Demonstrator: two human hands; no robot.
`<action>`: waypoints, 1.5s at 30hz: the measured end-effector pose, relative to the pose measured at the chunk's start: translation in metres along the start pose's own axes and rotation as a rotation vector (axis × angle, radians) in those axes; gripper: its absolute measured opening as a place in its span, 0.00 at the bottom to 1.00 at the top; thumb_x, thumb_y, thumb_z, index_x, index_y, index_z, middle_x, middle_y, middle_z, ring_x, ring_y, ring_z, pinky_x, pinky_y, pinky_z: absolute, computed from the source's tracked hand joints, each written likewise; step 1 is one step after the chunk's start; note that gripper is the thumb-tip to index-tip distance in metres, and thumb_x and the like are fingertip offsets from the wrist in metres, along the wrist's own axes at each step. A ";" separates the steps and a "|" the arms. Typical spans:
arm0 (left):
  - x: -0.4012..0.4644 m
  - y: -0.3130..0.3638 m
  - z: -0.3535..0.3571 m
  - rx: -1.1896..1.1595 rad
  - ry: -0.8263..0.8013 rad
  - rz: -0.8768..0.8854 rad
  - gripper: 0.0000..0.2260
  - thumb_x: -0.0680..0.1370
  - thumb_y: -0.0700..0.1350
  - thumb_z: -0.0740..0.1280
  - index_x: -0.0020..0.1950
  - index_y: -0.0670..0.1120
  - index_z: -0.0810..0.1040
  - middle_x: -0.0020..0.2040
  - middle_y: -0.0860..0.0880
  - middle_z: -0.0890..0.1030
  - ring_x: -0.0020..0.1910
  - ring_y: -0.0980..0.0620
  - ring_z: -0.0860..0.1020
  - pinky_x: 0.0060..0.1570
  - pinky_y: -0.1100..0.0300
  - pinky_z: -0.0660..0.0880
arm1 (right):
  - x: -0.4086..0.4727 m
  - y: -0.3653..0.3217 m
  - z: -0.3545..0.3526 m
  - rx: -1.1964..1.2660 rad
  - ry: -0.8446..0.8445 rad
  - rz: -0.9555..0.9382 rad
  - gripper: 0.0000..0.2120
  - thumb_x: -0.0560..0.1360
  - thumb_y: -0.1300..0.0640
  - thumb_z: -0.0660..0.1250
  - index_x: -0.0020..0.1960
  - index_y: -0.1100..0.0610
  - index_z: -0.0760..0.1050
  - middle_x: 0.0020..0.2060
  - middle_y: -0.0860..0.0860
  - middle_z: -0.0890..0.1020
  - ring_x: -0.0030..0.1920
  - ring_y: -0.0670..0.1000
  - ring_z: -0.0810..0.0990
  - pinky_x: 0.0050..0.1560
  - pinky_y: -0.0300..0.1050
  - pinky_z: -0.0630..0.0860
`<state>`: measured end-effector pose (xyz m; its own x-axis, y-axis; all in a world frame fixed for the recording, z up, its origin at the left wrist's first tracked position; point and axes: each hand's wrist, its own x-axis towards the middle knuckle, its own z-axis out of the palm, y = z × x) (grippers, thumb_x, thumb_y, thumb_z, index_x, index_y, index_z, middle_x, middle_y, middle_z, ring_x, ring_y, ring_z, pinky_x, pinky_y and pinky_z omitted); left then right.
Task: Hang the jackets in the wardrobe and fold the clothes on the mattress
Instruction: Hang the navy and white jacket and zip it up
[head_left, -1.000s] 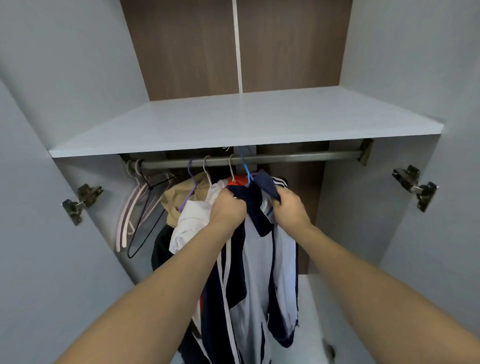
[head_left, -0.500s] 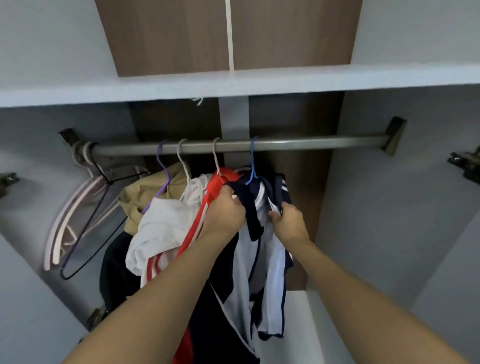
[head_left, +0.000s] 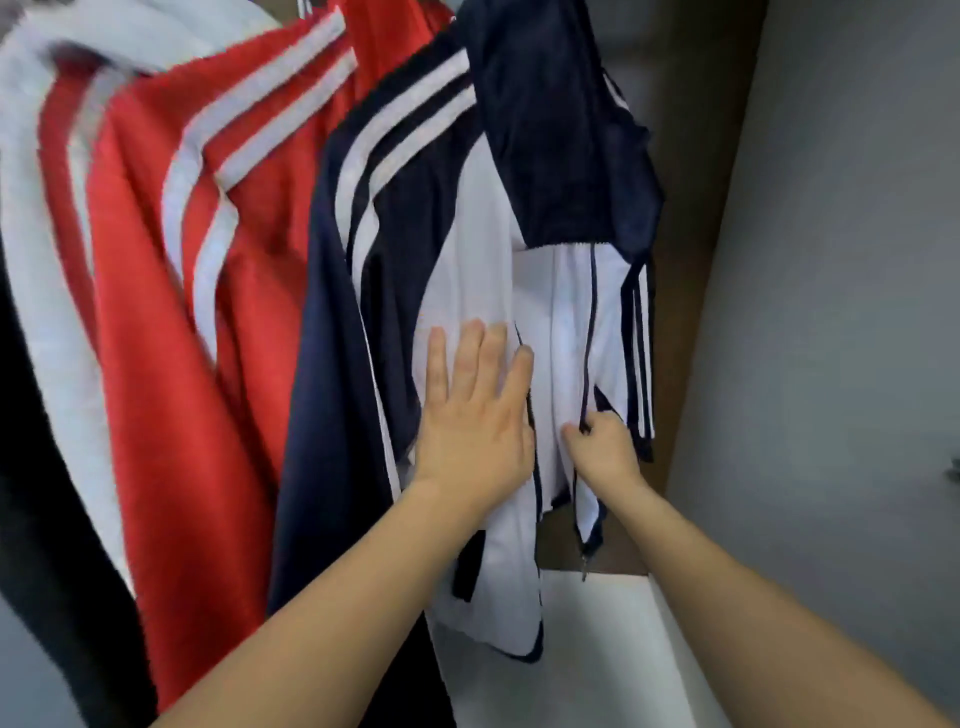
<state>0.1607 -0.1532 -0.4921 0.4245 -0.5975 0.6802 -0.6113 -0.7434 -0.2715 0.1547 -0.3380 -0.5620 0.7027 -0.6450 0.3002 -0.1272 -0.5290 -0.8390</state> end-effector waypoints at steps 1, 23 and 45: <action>-0.018 0.008 0.018 -0.013 -0.027 -0.006 0.27 0.74 0.50 0.63 0.71 0.43 0.71 0.75 0.38 0.65 0.76 0.36 0.59 0.75 0.35 0.40 | 0.000 0.019 0.007 0.002 -0.023 0.003 0.13 0.77 0.62 0.62 0.34 0.64 0.70 0.30 0.59 0.72 0.30 0.53 0.73 0.31 0.45 0.68; -0.239 0.119 0.200 -1.843 -0.467 -1.384 0.27 0.76 0.51 0.73 0.73 0.55 0.69 0.70 0.56 0.72 0.66 0.52 0.73 0.65 0.49 0.73 | -0.130 0.164 0.038 0.547 -0.318 0.635 0.16 0.83 0.44 0.55 0.57 0.55 0.72 0.46 0.59 0.85 0.46 0.60 0.85 0.57 0.58 0.77; -0.267 0.072 0.108 -2.441 -0.455 -1.203 0.24 0.71 0.40 0.72 0.66 0.40 0.76 0.66 0.38 0.77 0.62 0.39 0.76 0.66 0.43 0.72 | -0.220 0.163 0.014 1.058 -0.510 0.321 0.06 0.72 0.60 0.67 0.44 0.55 0.83 0.42 0.52 0.83 0.40 0.49 0.80 0.45 0.42 0.76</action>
<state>0.0752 -0.0798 -0.7665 0.7120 -0.6773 -0.1851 0.5955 0.4428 0.6703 -0.0109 -0.2752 -0.7711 0.9689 -0.2473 -0.0018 0.1207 0.4793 -0.8693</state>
